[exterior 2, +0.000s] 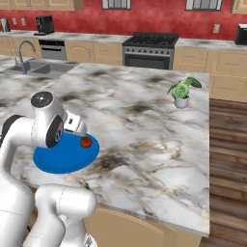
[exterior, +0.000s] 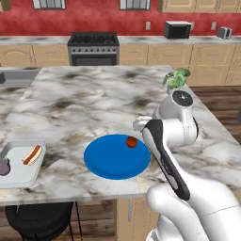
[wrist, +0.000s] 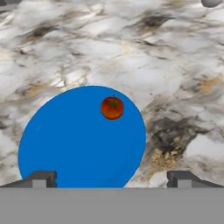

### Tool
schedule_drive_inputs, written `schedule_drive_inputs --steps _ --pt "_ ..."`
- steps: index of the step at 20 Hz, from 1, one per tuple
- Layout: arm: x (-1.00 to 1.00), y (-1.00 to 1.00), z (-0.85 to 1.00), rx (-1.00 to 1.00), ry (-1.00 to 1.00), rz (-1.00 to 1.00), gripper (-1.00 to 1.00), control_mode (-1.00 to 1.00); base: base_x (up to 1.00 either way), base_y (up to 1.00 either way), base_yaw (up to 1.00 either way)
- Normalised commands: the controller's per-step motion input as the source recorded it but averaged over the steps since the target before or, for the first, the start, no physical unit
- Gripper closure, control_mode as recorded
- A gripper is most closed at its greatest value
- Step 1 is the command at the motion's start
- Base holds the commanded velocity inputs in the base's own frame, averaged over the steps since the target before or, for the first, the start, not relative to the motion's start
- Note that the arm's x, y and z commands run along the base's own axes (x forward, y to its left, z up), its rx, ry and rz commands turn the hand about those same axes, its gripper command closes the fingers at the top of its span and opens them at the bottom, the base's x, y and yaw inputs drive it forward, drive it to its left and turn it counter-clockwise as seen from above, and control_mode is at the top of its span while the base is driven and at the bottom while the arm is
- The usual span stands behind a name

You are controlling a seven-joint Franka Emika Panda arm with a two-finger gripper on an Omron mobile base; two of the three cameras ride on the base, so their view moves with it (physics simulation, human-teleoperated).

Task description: Place one cooked food and one vegetable from the large plate to each tupperware container.

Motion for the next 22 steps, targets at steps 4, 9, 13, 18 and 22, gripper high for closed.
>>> schedule_drive_inputs --steps 4,9,13,18,22 --pt "0.37 0.06 -0.51 0.0 0.23 -0.03 -1.0 -1.0 0.0 0.0 0.0" --pt "0.6 0.14 -0.43 0.0 0.2 -0.05 -1.0 -1.0 0.0 0.0 0.0" --pt "0.64 0.17 -0.52 0.0 0.25 -0.02 -1.0 -1.0 0.0 0.0 0.0" --pt "0.47 0.0 -0.44 0.0 0.11 0.0 -1.0 -1.0 0.0 0.0 0.0" --pt "0.34 0.0 -0.42 0.0 0.05 0.0 -1.0 -1.0 0.0 0.0 0.0"
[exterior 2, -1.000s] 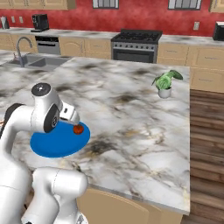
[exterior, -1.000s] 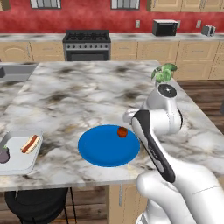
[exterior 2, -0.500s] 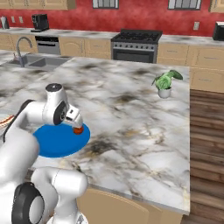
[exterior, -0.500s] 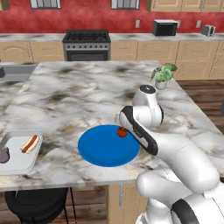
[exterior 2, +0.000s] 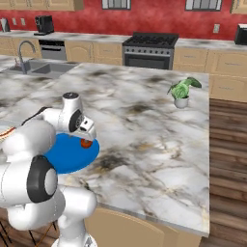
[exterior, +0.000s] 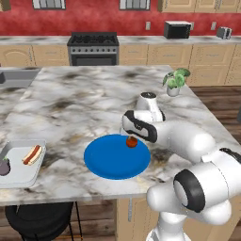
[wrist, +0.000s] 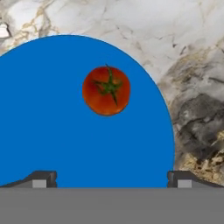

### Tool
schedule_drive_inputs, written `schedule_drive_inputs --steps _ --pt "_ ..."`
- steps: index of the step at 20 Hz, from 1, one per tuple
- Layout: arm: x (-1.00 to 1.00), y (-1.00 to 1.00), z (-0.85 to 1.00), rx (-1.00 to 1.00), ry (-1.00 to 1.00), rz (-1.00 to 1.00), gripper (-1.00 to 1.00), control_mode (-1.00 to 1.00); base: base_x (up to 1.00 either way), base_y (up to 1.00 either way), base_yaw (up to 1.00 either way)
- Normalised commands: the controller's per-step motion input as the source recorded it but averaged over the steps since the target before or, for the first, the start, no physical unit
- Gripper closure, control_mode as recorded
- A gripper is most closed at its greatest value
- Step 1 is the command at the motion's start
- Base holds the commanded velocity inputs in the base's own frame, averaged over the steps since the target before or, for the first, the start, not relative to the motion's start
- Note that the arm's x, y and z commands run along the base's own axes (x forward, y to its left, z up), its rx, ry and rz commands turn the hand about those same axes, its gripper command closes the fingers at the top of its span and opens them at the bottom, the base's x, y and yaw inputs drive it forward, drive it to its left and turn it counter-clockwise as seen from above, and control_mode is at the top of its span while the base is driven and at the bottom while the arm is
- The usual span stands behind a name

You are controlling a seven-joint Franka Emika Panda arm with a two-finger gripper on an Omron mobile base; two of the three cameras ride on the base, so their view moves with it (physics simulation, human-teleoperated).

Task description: Place one cooked food and one vegetable from the large plate to each tupperware container.

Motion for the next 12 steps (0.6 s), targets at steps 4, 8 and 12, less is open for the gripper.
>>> schedule_drive_inputs --steps 4,8,12 --pt "0.26 0.0 -0.37 0.0 0.02 0.0 -1.0 -1.0 0.0 0.0 0.0" --pt "0.28 0.0 -0.35 0.0 0.0 0.0 -1.0 -1.0 0.0 0.0 0.0" --pt "0.35 0.0 -0.31 0.0 0.0 0.0 -1.0 -1.0 0.0 0.0 0.0"
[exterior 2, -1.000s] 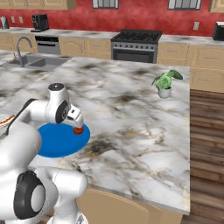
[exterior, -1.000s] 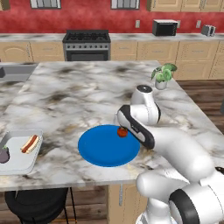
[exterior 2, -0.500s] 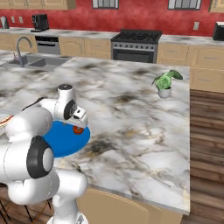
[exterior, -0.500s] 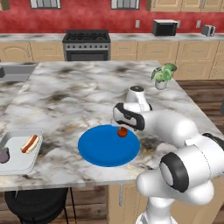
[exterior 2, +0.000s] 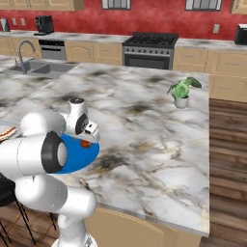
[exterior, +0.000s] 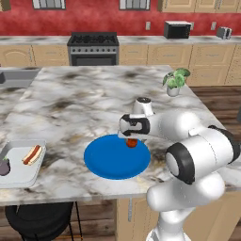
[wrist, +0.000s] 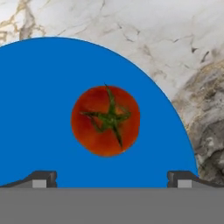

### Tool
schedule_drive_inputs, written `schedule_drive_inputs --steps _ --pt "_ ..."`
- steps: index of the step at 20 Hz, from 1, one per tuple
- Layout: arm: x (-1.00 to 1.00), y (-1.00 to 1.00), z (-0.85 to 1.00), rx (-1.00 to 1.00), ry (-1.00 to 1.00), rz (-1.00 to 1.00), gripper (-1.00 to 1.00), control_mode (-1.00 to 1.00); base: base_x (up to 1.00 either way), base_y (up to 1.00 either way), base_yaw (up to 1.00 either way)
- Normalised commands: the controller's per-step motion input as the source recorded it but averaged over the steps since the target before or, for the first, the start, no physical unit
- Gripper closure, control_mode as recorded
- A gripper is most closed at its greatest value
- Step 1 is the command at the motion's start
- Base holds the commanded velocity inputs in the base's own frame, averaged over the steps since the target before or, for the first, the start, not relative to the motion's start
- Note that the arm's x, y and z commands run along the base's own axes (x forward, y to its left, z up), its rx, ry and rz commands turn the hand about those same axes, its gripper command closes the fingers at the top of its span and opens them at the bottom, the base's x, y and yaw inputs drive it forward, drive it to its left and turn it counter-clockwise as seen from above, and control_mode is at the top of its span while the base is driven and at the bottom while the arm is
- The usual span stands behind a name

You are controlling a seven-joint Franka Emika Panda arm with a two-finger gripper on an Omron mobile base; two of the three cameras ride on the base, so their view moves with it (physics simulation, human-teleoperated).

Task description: Place one cooked food and one vegetable from the large plate to each tupperware container.

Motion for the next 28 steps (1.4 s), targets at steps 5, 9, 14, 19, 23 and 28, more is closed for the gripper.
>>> schedule_drive_inputs --steps 5,9,14,19,23,28 --pt "0.32 0.01 -0.26 0.0 0.0 0.0 -1.0 -1.0 0.0 0.0 0.0" --pt "0.28 0.01 -0.14 0.0 0.0 0.0 -1.0 -1.0 0.0 0.0 0.0" --pt "0.19 0.0 -0.25 0.0 0.03 0.0 -1.0 -1.0 0.0 0.0 0.0" --pt "0.0 0.05 -0.34 0.0 0.05 0.0 -1.0 -1.0 0.0 0.0 0.0" --pt "0.0 0.07 -0.25 0.0 0.03 0.0 1.0 -1.0 0.0 0.0 0.0" --pt "-0.1 0.0 -0.08 0.0 0.0 0.0 1.0 -1.0 0.0 0.0 0.0"
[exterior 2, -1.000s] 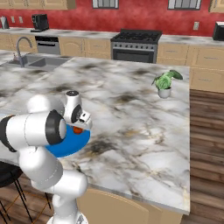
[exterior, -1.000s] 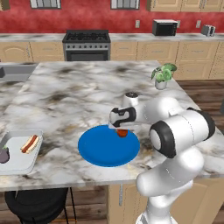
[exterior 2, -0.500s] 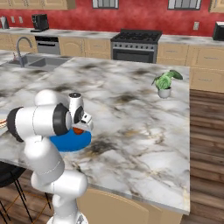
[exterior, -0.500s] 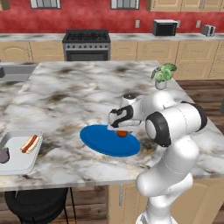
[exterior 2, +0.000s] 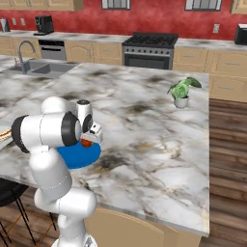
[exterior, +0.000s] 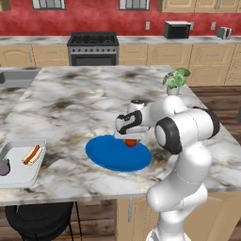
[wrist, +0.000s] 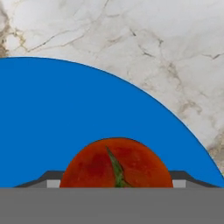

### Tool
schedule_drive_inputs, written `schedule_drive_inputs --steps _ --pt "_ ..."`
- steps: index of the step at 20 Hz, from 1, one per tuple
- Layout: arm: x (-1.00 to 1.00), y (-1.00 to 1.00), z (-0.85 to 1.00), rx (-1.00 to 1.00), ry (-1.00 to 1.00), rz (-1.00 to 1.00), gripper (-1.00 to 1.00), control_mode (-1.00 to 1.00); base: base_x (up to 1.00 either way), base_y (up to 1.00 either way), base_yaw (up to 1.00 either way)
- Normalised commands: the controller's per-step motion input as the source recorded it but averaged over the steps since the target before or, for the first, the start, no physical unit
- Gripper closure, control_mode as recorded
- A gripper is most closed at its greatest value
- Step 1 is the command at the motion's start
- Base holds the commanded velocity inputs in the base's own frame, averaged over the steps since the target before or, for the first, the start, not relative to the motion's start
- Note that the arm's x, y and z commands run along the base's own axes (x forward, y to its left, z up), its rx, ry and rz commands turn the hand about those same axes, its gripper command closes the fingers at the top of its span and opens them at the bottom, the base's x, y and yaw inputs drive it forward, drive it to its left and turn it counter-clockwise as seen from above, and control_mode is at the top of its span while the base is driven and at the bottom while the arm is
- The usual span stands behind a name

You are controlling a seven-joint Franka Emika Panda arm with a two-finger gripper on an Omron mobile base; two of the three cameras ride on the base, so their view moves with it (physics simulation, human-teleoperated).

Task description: Place one cooked food and one vegetable from the large plate to each tupperware container.

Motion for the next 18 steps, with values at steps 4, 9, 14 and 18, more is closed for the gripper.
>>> schedule_drive_inputs --steps 4,9,14,18 --pt "-0.64 0.0 0.02 0.0 -0.01 -0.01 1.0 -1.0 0.0 0.0 0.0" --pt "-0.94 0.0 0.16 0.0 -0.07 -0.04 1.0 -1.0 0.0 0.0 0.0" --pt "-0.95 -0.05 0.5 0.0 -0.2 -0.01 1.0 -1.0 0.0 0.0 0.0" --pt "-0.56 -0.32 0.9 0.0 -0.05 0.0 1.0 -1.0 0.0 0.0 0.0"
